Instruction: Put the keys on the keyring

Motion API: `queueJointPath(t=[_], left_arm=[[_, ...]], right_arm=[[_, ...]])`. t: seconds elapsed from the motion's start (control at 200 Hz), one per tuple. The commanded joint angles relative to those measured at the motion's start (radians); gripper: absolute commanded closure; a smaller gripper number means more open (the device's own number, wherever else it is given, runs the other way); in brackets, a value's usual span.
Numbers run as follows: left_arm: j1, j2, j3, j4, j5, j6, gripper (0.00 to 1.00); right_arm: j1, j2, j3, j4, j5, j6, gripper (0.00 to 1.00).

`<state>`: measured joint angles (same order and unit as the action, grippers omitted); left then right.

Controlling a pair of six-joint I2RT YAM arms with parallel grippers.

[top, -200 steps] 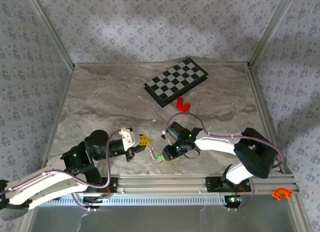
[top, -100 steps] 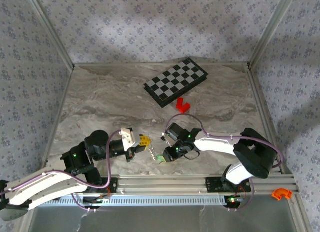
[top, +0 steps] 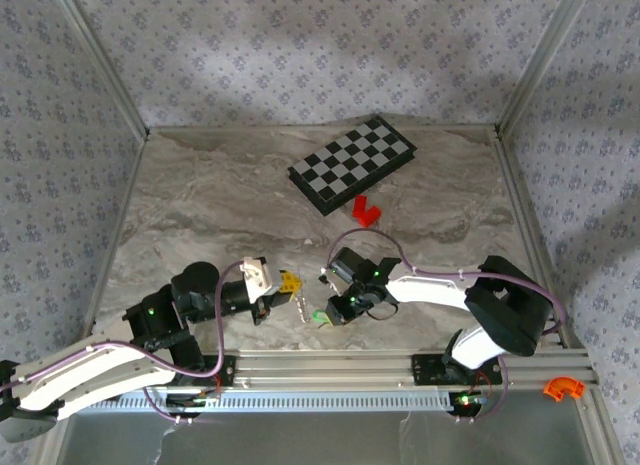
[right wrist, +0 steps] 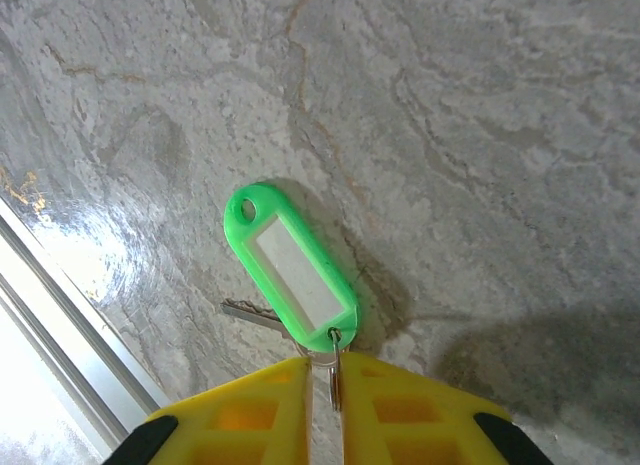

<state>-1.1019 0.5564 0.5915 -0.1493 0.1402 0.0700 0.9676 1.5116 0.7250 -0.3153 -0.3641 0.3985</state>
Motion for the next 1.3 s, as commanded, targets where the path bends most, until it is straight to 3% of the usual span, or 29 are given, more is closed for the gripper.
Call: queueJointPath(t=[0.0, 0.485, 0.85, 1.045, 1.294], left_arm=[[-0.003, -0.019, 0.002, 0.024, -0.014, 0.013, 1.0], [-0.003, -0.033, 0.007, 0.019, -0.011, 0.006, 1.0], [-0.003, -0.038, 0.032, 0.025, 0.02, -0.008, 1.0], [-0.003, -0.041, 0.057, 0.039, 0.085, -0.007, 1.0], [-0.003, -0.043, 0.083, 0.092, 0.226, -0.003, 1.0]], right_arm=[[0.004, 0.005, 0.028, -0.037, -0.007, -0.023, 0.87], [0.007, -0.105, 0.019, -0.045, 0.028, -0.074, 0.96], [0.053, -0.531, -0.032, 0.058, 0.138, -0.263, 1.0], [0.087, -0.778, -0.097, 0.22, 0.112, -0.366, 1.0], [0.092, -0.861, -0.035, 0.157, 0.015, -0.487, 1.0]])
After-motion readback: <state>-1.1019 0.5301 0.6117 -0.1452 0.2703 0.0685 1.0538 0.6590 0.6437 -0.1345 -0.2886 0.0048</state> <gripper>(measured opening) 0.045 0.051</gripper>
